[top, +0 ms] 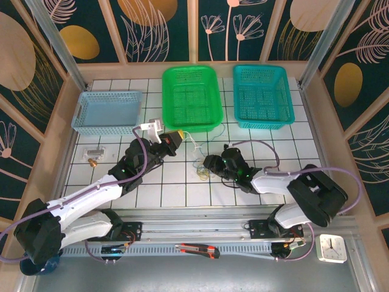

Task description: Untangle the cables

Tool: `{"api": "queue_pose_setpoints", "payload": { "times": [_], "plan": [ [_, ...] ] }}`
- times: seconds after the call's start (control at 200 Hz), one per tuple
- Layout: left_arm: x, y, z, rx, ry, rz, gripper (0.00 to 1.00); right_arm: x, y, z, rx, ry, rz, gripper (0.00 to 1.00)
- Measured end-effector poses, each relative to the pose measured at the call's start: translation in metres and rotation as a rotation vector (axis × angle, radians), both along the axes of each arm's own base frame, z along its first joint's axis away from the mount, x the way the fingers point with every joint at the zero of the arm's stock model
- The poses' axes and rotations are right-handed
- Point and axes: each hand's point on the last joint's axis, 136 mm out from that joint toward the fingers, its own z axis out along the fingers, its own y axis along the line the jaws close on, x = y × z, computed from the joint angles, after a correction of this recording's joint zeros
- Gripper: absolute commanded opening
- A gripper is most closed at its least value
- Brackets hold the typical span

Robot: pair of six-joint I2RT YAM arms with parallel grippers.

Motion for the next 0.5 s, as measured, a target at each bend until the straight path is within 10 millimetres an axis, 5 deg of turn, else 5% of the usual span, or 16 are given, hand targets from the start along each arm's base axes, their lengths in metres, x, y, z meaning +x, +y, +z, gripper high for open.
{"api": "queue_pose_setpoints", "payload": {
  "times": [0.35,0.5],
  "plan": [
    [0.000,-0.002,-0.004,0.006,0.008,-0.008,0.00,0.002,-0.010,0.084,0.004,-0.203,0.009,0.45],
    [0.000,-0.002,-0.004,0.004,0.012,-0.007,0.00,-0.001,-0.014,0.110,0.012,-0.279,0.019,0.56]
  ]
}}
